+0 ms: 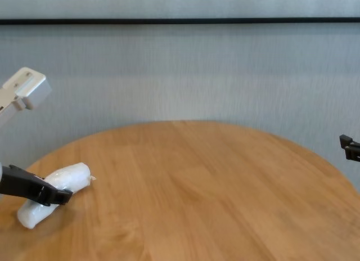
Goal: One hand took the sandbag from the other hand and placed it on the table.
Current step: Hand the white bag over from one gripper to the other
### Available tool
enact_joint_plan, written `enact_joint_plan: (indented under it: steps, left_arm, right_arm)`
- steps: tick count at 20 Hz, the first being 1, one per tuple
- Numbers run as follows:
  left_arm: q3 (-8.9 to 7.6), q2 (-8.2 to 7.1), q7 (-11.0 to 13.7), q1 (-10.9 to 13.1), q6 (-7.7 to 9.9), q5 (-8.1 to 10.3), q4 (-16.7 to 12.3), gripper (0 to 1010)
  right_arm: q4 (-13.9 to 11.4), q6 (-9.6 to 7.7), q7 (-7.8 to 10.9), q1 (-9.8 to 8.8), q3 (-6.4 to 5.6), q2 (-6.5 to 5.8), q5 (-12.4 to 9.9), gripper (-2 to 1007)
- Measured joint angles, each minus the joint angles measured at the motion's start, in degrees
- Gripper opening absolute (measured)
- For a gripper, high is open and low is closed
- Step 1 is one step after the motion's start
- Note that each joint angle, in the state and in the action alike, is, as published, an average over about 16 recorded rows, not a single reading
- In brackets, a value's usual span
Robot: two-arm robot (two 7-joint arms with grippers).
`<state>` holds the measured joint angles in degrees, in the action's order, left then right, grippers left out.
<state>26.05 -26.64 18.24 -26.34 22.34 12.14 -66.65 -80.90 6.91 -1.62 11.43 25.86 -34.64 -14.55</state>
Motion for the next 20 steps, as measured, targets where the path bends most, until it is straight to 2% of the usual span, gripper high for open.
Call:
enact_joint_plan:
  steps: [20]
  left_arm:
    - [0.0,0.0,0.0,0.0,0.0,-0.01,0.0,515]
  right_arm:
    - [0.0,0.0,0.0,0.0,0.0,0.0,0.0,1001]
